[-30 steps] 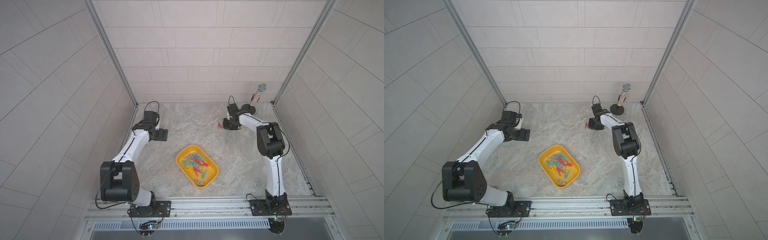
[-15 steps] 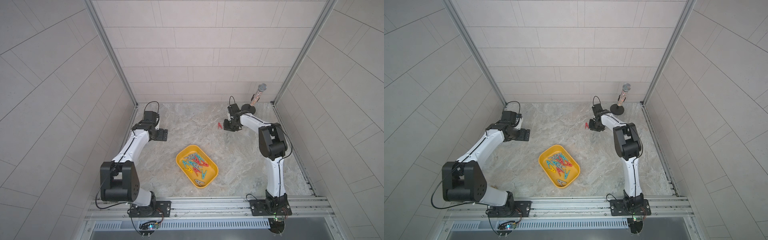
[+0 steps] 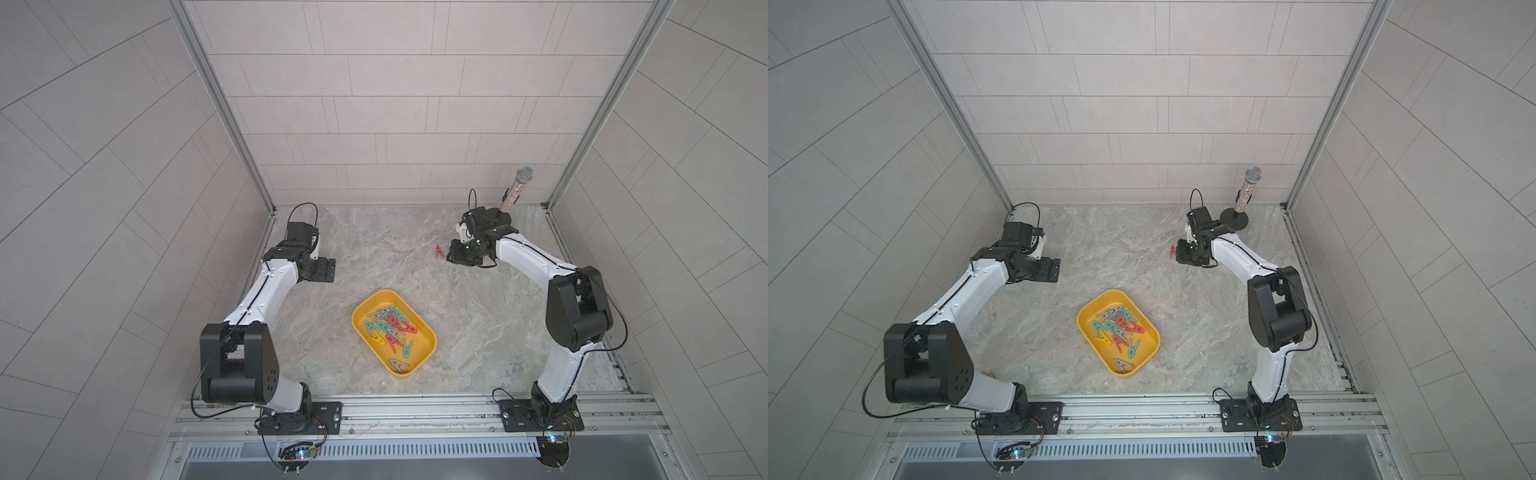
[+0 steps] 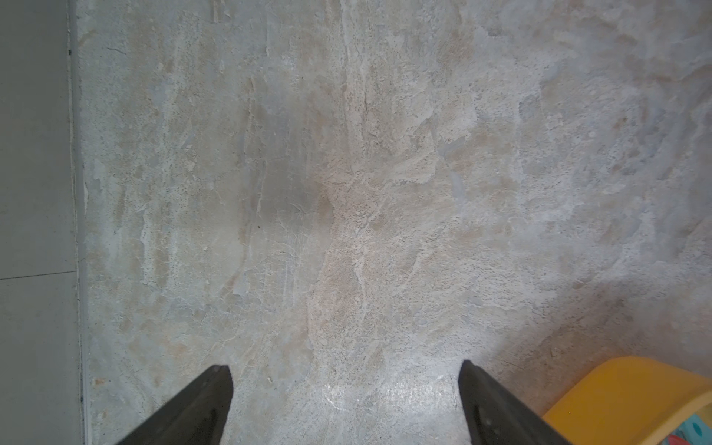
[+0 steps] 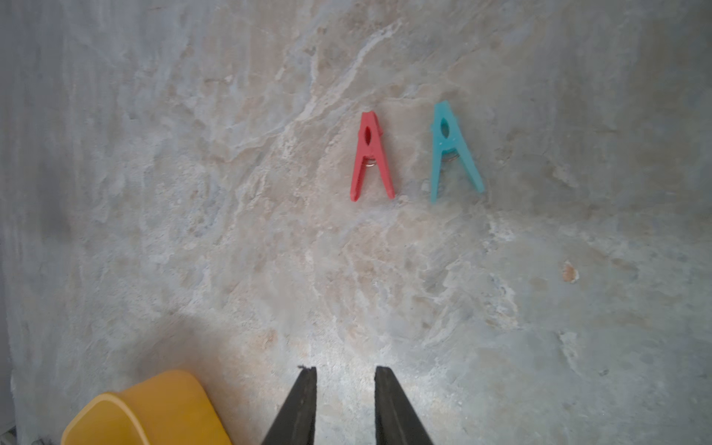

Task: Take the clothespins out of the storage box
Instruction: Pick up the clothespin from the storage box.

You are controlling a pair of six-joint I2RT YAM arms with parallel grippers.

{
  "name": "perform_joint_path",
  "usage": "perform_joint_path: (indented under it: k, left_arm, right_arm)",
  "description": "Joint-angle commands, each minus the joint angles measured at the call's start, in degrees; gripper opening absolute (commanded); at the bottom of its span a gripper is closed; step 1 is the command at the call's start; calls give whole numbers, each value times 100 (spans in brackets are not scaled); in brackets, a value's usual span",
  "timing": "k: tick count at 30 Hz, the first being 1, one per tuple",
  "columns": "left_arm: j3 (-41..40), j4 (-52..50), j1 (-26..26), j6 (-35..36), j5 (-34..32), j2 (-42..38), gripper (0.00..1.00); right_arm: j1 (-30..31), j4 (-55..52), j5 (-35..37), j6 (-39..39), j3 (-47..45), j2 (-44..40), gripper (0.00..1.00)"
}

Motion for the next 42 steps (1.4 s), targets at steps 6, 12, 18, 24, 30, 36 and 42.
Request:
perform_joint_path:
  k: [6,12,18,24,30,36,42]
  left_arm:
    - [-82,-99,40,125,336,-87,100]
    - [-99,-121,39,146,445,-103,100]
    - [-94,-121,42,146,456,-64,100]
    - [-92,-116,38,149,449,-43,100]
    - [-92,-124,40,146,437,-22,100]
    - [-79,-129,43,146,429,-34,100]
    - [-87,-129,40,146,388,-57,100]
  right_arm:
    - [856,354,-298,-470,-738,-1178,29]
    - [1753,769,-108,-769,-1261,-1586,29]
    - [2697,925,116,-1159,-1361,-1443,29]
    - [3270,905,367,-1199,-1153,-916,29]
    - [3656,705,479,-1362,-793,-318,29]
    - [3787,486,697,-1531,-434,136,28]
    - [3777,225,1033,-1687,-37,570,26]
